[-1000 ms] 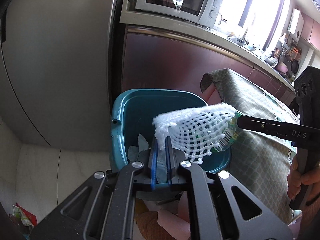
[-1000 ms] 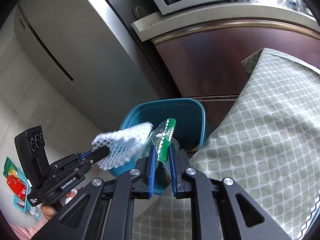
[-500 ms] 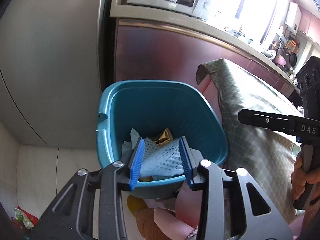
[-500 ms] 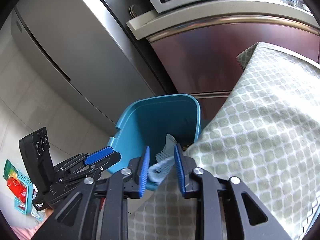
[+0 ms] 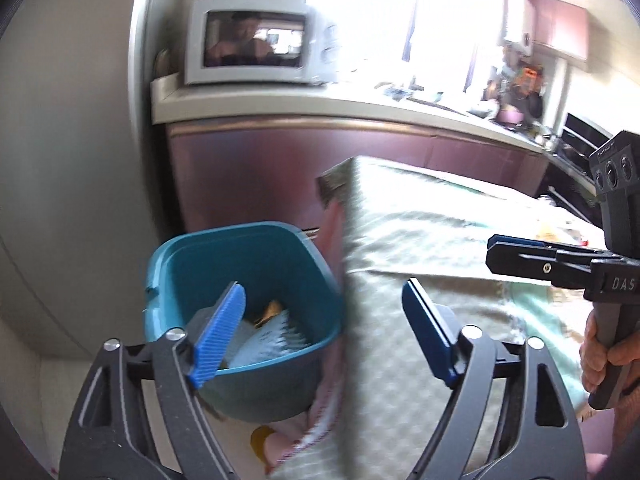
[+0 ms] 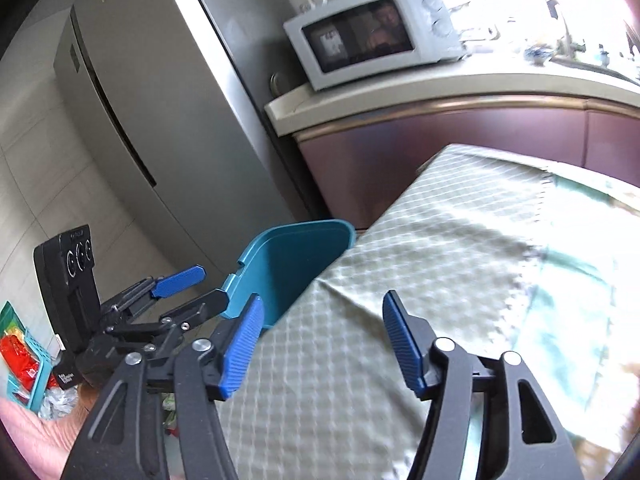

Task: Collect trash
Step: 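Open both grippers into the wastebasket and return toward the table, then grasp an orange peel with the left gripper while the right gripper grasps the white paper cup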

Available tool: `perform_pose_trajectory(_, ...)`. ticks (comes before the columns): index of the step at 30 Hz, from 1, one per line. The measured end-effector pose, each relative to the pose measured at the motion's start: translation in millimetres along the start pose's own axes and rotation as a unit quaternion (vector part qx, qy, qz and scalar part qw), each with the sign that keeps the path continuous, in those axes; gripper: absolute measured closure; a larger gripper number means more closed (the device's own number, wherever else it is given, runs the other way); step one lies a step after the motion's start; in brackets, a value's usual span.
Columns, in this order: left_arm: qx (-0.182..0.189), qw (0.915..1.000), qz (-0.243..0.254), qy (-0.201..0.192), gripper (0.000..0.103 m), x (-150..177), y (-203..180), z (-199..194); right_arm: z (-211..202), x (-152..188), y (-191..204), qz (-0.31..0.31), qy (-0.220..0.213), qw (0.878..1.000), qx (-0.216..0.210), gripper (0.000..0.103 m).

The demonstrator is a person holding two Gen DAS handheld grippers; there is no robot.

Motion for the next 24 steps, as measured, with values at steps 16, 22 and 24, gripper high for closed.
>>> perform_pose_trajectory(16, 0.123, 0.9908, 0.055, -0.005, 0.01, -10, -150, 2, -144, 43, -106, 0.079, -0.081, 0.984, 0.137, 0.035)
perform_pose_trajectory(22, 0.162, 0.983, 0.085, 0.013, 0.014, -5, -203, 19, -175, 51, -153, 0.123, -0.108, 0.97, 0.178, 0.035)
perform_pose_trajectory(24, 0.175, 0.9802, 0.09, 0.021, 0.015, -3, -220, 27, -181, 50, -167, 0.132, -0.115, 0.966, 0.189, 0.035)
Point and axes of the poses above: each gripper's, at about its wrist camera, not at the fingertips, and z roughly the way its jaws point, y to its left, x to its underside, the point moved 5 cm from there along z, roughly the way its jaws point, and after that the axes turned 8 degrees about -y, right-handed, at the moved point
